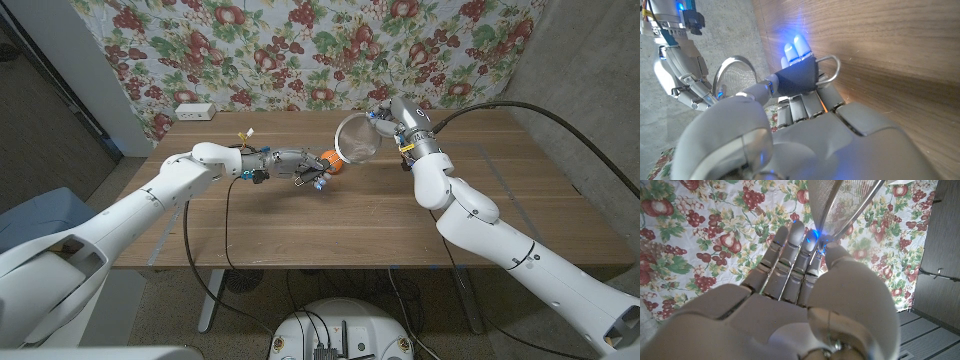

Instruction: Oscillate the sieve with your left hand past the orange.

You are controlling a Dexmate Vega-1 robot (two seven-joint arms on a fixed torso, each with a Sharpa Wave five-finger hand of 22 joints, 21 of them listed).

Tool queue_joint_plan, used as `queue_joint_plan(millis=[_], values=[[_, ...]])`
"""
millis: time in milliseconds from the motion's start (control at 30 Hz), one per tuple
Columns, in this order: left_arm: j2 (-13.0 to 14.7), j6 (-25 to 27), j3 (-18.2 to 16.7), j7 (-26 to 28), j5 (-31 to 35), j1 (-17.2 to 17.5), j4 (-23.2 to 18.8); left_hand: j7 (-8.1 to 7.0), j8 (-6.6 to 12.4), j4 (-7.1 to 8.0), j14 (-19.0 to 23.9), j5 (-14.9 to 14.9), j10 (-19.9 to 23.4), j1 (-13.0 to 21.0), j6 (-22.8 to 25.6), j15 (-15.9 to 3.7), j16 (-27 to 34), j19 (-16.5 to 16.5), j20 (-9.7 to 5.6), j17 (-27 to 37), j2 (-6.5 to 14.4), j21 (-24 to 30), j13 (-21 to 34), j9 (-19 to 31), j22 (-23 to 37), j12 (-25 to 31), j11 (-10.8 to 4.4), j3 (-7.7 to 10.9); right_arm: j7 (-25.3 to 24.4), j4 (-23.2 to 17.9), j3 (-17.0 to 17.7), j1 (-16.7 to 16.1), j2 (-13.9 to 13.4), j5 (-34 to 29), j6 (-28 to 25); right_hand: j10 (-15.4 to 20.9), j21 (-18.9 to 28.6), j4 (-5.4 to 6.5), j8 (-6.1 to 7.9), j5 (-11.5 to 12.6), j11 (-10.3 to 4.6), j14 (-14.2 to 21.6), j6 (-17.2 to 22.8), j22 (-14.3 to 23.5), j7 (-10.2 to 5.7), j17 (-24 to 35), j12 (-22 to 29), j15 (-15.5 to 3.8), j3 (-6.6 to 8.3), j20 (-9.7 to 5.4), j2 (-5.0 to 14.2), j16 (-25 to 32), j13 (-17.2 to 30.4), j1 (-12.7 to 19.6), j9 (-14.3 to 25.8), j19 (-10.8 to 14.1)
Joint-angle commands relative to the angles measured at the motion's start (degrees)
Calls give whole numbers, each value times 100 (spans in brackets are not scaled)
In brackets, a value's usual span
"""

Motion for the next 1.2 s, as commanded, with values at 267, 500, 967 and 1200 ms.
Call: queue_joint_plan(millis=[267, 500, 967, 1200], values=[[39, -73, -196, 530, -85, 248, -228, 202, 161, 95, 1054, -25, 696, 228, 676, -972, 97, 174, -225, 17, 21, 308, 24, 136, 98, 130, -310, 318, 30, -41, -28, -8, 149, -245, -553, -452, 159, 195, -440, 38, -22, -812, -650, -13, -132, -450, -742, -271, -82, -35, 118, -655, -679, -440, -151, -428], [14, -73, -207, 537, -128, 237, -173, 269, 228, 38, 1176, -51, 903, 301, 908, -975, 105, 209, -211, 15, 19, 439, 35, 216, 131, 195, -249, 364, 215, -49, -50, 85, 161, -172, -839, -1611, 261, 230, -1013, 109, 166, -1660, -1651, -60, -105, -1271, -1727, -39, -274, 209, -45, -1496, -1183, -1095, -367, -764], [-66, -131, -212, 446, -192, 168, 4, 310, 243, -21, 1226, -72, 945, 362, 997, -975, 95, 208, -200, 10, 17, 523, 33, 276, 152, 191, -176, 402, -69, 41, 118, 8, 180, 160, -674, -2436, 237, 304, -1373, 149, 312, -2623, -2300, -92, -56, -1739, -2468, 233, -499, 333, -80, -2034, -1469, -1676, -523, -1097], [-96, -160, -293, 530, -301, 245, 22, 313, 243, -33, 1238, -79, 968, 375, 1010, -973, 91, 206, -195, 9, 16, 547, 33, 294, 157, 194, -188, 410, -301, 121, 236, -75, 188, 340, -401, -2502, 226, 328, -1387, 176, 387, -2739, -2298, -100, -28, -1867, -2563, 277, -504, 336, -42, -2137, -1515, -1792, -544, -1143]])
